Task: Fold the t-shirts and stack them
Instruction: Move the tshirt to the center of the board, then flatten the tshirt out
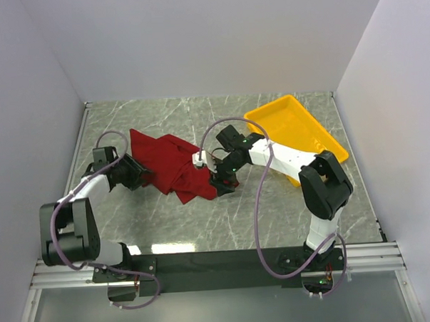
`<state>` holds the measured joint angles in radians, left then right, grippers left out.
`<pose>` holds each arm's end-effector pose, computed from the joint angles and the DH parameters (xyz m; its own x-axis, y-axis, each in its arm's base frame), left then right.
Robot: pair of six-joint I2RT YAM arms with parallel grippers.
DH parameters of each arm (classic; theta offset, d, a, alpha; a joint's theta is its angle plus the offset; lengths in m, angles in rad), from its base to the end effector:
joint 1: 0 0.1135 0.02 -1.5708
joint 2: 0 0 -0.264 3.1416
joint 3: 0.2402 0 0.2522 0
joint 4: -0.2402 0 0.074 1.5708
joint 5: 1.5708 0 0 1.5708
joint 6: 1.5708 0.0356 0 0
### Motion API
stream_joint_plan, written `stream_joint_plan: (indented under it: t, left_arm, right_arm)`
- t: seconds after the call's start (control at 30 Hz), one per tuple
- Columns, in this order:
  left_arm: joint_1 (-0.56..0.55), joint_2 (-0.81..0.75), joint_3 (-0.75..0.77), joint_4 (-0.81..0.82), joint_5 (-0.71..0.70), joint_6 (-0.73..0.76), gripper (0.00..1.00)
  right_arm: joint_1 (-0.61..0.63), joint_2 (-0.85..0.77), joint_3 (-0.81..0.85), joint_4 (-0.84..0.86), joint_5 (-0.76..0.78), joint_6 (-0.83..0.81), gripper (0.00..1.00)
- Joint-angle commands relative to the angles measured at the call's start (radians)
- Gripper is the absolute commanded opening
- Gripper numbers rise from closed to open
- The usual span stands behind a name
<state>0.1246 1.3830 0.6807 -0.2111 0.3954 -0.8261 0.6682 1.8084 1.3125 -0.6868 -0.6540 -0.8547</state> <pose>0.2614 0.0189 0.1758 -0.6197 -0.7615 -0.1900 -0.4970 0.5681 -0.6560 0.2730 0.2430 0.2116 0.0303 -0.7388 -0.6732 -0.9895 -0.1173 0.0842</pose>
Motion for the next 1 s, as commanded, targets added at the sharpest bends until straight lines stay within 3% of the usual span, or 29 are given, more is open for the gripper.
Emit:
stream_joint_plan:
  t: [0.0, 0.33, 0.5, 0.57, 0.6, 0.73, 0.83, 0.93, 0.97]
  left_arm:
    - [-0.022, 0.051, 0.008, 0.117, 0.005, -0.048, 0.54]
    - [-0.052, 0.145, 0.020, 0.134, -0.030, -0.039, 0.38]
    - [-0.052, 0.139, 0.019, 0.153, -0.020, -0.039, 0.19]
    - [-0.054, 0.122, 0.020, 0.157, -0.007, -0.041, 0.03]
    - [-0.052, 0.116, 0.022, 0.154, -0.004, -0.041, 0.01]
    - [-0.054, 0.045, 0.043, 0.112, 0.011, -0.028, 0.01]
    - [-0.054, -0.013, 0.077, 0.053, 0.013, -0.016, 0.01]
    - [-0.048, -0.070, 0.111, -0.006, 0.014, -0.001, 0.01]
    - [-0.043, -0.084, 0.120, -0.022, 0.014, 0.002, 0.01]
  right_arm:
    - [0.017, -0.021, 0.013, 0.052, 0.023, -0.004, 0.69]
    - [0.063, 0.031, 0.016, 0.109, 0.097, -0.059, 0.69]
    - [0.099, 0.078, 0.034, 0.119, 0.140, -0.093, 0.69]
    - [0.113, 0.088, 0.037, 0.124, 0.158, -0.098, 0.69]
    - [0.119, 0.092, 0.036, 0.130, 0.163, -0.101, 0.69]
    - [0.134, 0.095, 0.025, 0.153, 0.188, -0.084, 0.68]
    - [0.139, 0.092, 0.005, 0.187, 0.206, -0.053, 0.62]
    - [0.139, 0.088, 0.007, 0.202, 0.221, -0.011, 0.39]
    - [0.139, 0.082, 0.001, 0.211, 0.228, 0.000, 0.25]
